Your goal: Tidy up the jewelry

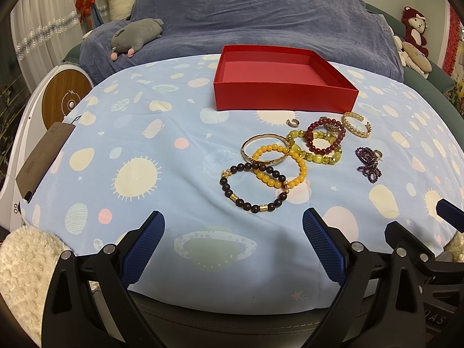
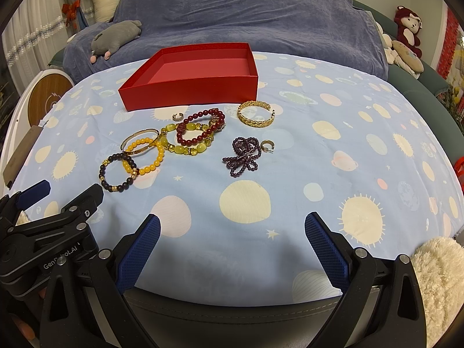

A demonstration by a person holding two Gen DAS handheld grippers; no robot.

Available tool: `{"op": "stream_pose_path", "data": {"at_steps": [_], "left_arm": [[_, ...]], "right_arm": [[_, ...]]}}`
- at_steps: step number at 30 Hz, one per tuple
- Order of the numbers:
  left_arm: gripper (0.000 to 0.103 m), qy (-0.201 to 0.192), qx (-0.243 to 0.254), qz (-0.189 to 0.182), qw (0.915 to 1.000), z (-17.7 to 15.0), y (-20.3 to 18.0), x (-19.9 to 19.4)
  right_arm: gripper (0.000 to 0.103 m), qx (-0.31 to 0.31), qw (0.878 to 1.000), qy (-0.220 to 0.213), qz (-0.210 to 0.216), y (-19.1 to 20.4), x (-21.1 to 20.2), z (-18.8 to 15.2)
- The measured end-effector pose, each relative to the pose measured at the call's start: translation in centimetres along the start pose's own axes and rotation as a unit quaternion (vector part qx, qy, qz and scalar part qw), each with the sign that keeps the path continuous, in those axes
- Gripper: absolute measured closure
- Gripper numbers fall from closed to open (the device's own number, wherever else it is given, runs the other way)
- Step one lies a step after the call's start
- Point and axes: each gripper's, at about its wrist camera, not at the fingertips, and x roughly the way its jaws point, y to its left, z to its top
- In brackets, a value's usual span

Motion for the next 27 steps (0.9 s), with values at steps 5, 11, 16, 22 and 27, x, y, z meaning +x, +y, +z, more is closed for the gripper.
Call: {"op": "stream_pose_path", "data": {"at_steps": [5, 11, 16, 22, 27], "left_arm": [[0.012, 0.000, 0.000, 0.000, 1.0000, 0.0, 0.0, 0.0], [0.011, 0.011, -0.008, -0.004, 0.9999, -0.1, 0.6, 0.3], [0.010, 0.022, -0.024, -0.003, 0.9995, -0.1, 1.0, 0.7], [0.010, 0.036, -0.057, -0.010, 0.9977, 0.0, 2.1, 1.5], [0.010, 0.040, -0.053, -0.008, 0.9978, 0.2, 2.0, 2.0]], "right_arm": [[0.007, 0.000, 1.000, 0.000, 0.000, 0.0, 0.0, 0.0], [0.007, 0.001, 1.000, 0.003, 0.004, 0.0, 0.3, 0.0], [0.007, 0.000, 1.000, 0.005, 0.009, -0.1, 0.7, 0.1], [0.007, 0.003, 1.000, 0.008, 0.007, -0.4, 1.1, 0.4], [0.007, 0.019, 1.000, 0.012, 0.011, -1.2, 1.5, 0.8]]}}
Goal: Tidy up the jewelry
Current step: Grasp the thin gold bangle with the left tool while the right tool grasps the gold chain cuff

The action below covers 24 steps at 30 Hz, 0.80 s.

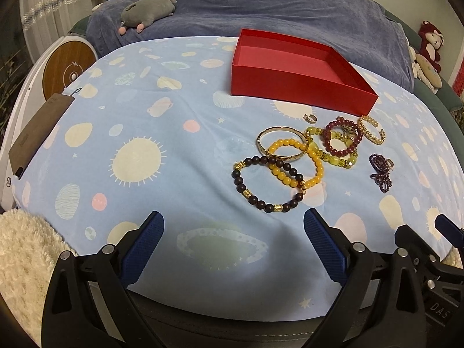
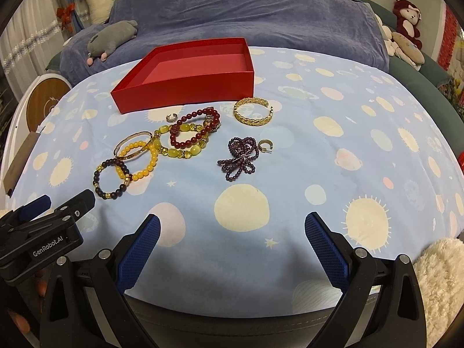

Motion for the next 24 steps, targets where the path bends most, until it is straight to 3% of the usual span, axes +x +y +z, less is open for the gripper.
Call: {"op": "stream_pose_path", "data": {"at_steps": [14, 24], "left_arm": [[0.010, 0.003, 0.002, -0.019, 0.9998, 2.9, -1.4, 1.7], [0.010, 0.021, 0.010, -0.028, 0.9993, 5.3, -3.3, 5.3]], "right_arm": [[0.007, 0.047, 0.999, 0.020, -0.001, -2.4, 1.7, 1.3], [0.007, 0.055, 0.998, 0.033, 0.008, -3.2, 2.7, 2.1]]}}
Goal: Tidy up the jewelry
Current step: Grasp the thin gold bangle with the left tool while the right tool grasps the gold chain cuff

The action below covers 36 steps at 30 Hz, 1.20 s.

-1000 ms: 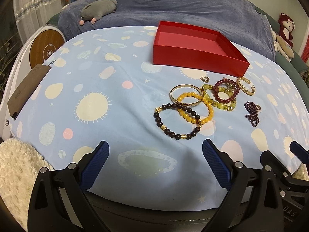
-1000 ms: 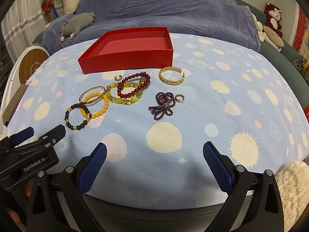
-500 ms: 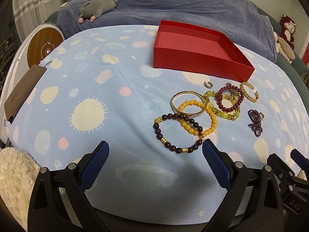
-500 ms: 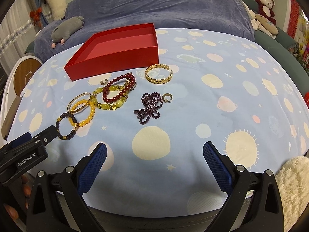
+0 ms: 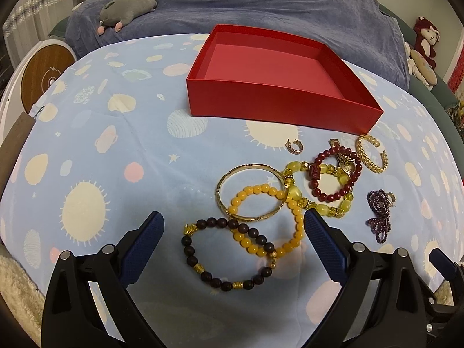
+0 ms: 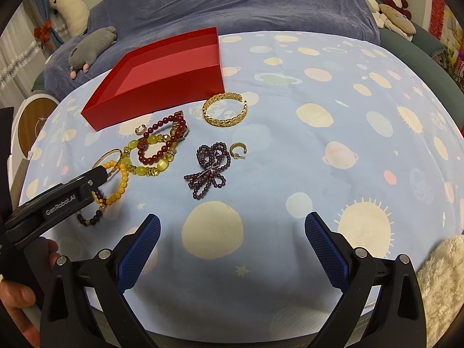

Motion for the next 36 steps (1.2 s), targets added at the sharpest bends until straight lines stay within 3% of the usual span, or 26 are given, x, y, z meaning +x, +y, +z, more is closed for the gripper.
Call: {"op": "stream_pose_path", "data": {"at_steps": [4, 6, 10, 14, 26, 32, 36], "left_arm": [[0.015, 0.010, -0.003, -0.003, 0.9999, 0.3, -0.2, 1.1], [0.028, 0.019, -0.003, -0.012, 0.9997, 0.4, -0.3, 1.6], [0.032, 0.010, 0.007, -0.009, 0.9999, 0.4, -0.6, 1.7], [0.048, 0.004, 0.014, -0.020, 0.9997, 0.5, -1.0, 1.7], [0.050, -0.011, -0.017, -0.032, 0.9993, 0.9, -0.3, 0.2], [0.050, -0.009, -0.033, -0.035, 0.9988, 0.9, 0.3, -0.3], [0.050, -0.005, -0.033, -0.034, 0.9989, 1.0, 0.5, -0.1]], "right_arm": [[0.007, 0.000, 1.000, 0.004, 0.003, -0.1, 0.4, 0.3], [0.007, 0.002, 1.000, 0.009, 0.004, -0.1, 0.6, 0.4], [0.007, 0.005, 1.000, 0.014, 0.006, -0.2, 1.1, 0.6], [0.007, 0.002, 1.000, 0.016, 0.008, -0.1, 1.5, 1.2], [0.007, -0.012, 1.000, 0.003, 0.014, -0.4, 3.8, 6.2], [0.018, -0.021, 1.000, 0.011, 0.016, 0.2, 6.5, 8.7], [0.030, -0.023, 0.999, 0.020, 0.022, 0.7, 8.2, 9.5]]}}
